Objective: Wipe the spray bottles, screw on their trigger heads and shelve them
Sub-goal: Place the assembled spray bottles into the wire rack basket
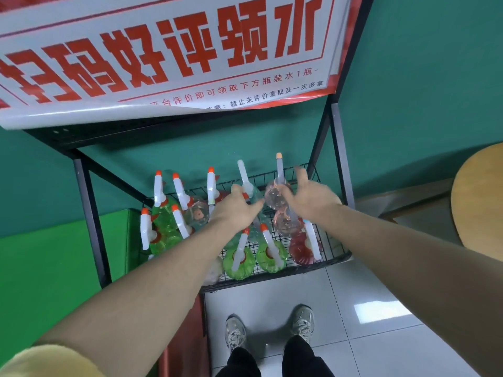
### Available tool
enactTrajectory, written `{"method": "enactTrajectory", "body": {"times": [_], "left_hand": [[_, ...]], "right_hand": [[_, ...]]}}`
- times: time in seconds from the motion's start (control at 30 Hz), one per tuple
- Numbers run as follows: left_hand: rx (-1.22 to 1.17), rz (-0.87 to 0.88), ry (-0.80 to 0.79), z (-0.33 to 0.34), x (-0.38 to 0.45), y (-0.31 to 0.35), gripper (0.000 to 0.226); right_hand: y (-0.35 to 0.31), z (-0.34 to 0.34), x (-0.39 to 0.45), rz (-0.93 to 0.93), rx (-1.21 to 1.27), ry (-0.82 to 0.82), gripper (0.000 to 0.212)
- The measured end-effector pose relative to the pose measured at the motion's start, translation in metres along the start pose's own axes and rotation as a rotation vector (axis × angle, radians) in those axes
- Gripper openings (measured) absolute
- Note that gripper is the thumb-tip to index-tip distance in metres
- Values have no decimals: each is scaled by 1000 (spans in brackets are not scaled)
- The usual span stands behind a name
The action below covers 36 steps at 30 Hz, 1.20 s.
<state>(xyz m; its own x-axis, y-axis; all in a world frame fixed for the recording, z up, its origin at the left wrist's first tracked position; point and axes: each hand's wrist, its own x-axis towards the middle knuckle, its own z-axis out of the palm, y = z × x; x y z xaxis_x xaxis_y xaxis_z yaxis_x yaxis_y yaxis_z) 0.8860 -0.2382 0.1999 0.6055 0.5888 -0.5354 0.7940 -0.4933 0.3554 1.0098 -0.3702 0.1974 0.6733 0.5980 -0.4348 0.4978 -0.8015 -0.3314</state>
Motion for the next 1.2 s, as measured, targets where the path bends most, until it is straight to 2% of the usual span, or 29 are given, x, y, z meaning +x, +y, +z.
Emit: {"method": "enactTrajectory", "body": {"times": [0.07,0.13,0.23,0.33,0.43,0.5,0.6,0.67,0.7,0.87,0.97,1.2], "left_hand": [[-31,32,129,-5,-2,4,44],[-9,142,256,-6,-5,9,29],[97,324,264,-3,-6,22,16],[122,402,280,-3,2,31,15],[87,501,142,0,-1,31,11],[84,597,26,3,-7,27,18],[302,761,-226,2,-15,11,48],[524,829,-406,2,-17,-3,68],[597,845,-452,3,-16,-9,70],[746,988,-410,8,-11,-15,39],[731,997,-415,5,-7,-10,39],[738,918,-516,2,7,-13,43]], "right_hand": [[1,-7,6,51,122,-19,66],[0,-13,11,87,184,-46,66],[-1,-17,5,104,120,-92,69],[3,-13,-11,105,116,-154,69],[7,-13,-34,129,195,-207,80],[12,-15,-50,171,270,-261,78],[24,-1,-66,205,241,-391,55],[28,15,-69,244,164,-389,37],[29,23,-68,262,146,-373,30],[14,34,-77,265,66,-333,27],[7,31,-81,258,78,-288,17],[-9,45,-85,298,149,-268,13]]}}
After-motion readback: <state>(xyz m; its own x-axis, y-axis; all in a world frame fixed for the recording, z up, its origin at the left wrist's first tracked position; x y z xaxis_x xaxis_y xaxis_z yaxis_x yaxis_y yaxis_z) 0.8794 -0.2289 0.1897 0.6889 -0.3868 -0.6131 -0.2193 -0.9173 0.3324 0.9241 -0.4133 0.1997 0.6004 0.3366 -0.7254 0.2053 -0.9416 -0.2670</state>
